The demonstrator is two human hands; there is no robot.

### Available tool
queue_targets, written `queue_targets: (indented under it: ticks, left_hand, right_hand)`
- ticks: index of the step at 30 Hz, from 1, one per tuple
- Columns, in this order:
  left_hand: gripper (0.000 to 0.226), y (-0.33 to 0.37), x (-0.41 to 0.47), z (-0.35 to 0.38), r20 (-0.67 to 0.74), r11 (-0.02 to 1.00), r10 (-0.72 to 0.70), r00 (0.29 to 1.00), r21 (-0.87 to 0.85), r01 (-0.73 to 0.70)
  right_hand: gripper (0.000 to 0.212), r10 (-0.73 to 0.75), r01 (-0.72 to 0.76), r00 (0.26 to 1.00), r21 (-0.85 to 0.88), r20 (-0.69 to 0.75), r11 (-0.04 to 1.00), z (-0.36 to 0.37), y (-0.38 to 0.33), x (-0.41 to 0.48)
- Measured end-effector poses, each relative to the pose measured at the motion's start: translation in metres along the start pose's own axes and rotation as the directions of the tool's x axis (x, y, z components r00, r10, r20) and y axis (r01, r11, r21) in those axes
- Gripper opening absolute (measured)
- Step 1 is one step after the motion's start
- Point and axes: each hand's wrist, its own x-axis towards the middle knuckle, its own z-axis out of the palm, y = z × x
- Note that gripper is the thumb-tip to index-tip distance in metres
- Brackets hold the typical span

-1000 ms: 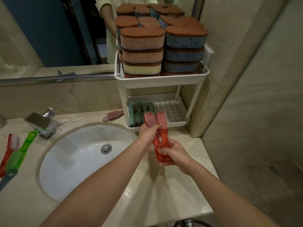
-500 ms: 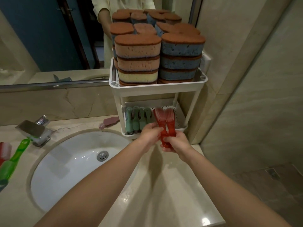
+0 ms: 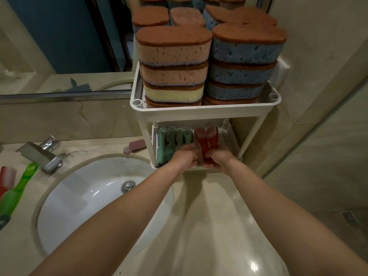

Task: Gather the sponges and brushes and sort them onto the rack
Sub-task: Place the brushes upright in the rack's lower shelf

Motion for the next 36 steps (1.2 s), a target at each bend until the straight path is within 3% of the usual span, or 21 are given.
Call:
queue_targets:
  ticks: [6, 10, 15, 20, 23, 29, 32, 36]
  left_hand:
    - [0.028, -0.004, 0.019, 0.005, 0.001, 1.000, -0.013, 1.000, -0.005, 0.013]
    - [0.026, -0.007, 0.024, 0.012, -0.010, 0.999, 0.017, 1.000, 0.040, -0.016]
    - [0.039, -0.006, 0.022, 0.020, -0.023, 0.992, 0.047, 0.999, 0.116, -0.044]
    - [0.038, -0.003, 0.020, 0.025, 0.010, 0.976, 0.074, 0.997, 0.205, -0.074]
    - [0.038, -0.002, 0.018, 0.026, 0.007, 0.974, 0.085, 0.996, 0.210, -0.084]
    - [0.036, -0.003, 0.007, 0.022, 0.010, 0.978, 0.106, 0.994, 0.178, -0.106]
    - [0.038, -0.006, -0.002, 0.016, -0.007, 0.983, 0.107, 0.994, 0.148, -0.104]
    - [0.041, -0.011, -0.027, 0.005, -0.016, 0.987, 0.112, 0.994, 0.120, -0.109]
  right_hand:
    - [0.010, 0.026, -0.027, 1.000, -0.109, -0.011, 0.994, 0.001, -0.004, 0.029]
    - [0.026, 0.042, -0.037, 0.999, -0.240, 0.018, 0.970, -0.002, -0.014, 0.032]
    - [0.039, -0.068, 0.069, 0.997, -0.547, 0.021, 0.834, -0.009, -0.015, 0.040]
    - [0.031, -0.253, 0.196, 0.968, -0.640, 0.003, 0.743, -0.010, -0.007, 0.047]
    - [0.029, -0.289, 0.196, 0.957, -0.741, 0.003, 0.642, -0.009, -0.002, 0.046]
    - [0.025, -0.251, 0.211, 0.966, -0.738, 0.058, 0.641, -0.011, 0.004, 0.035]
    - [0.021, -0.345, 0.294, 0.937, -0.655, 0.054, 0.696, -0.013, 0.010, 0.021]
    - [0.023, -0.491, 0.413, 0.869, -0.460, -0.058, 0.786, -0.001, 0.020, -0.003]
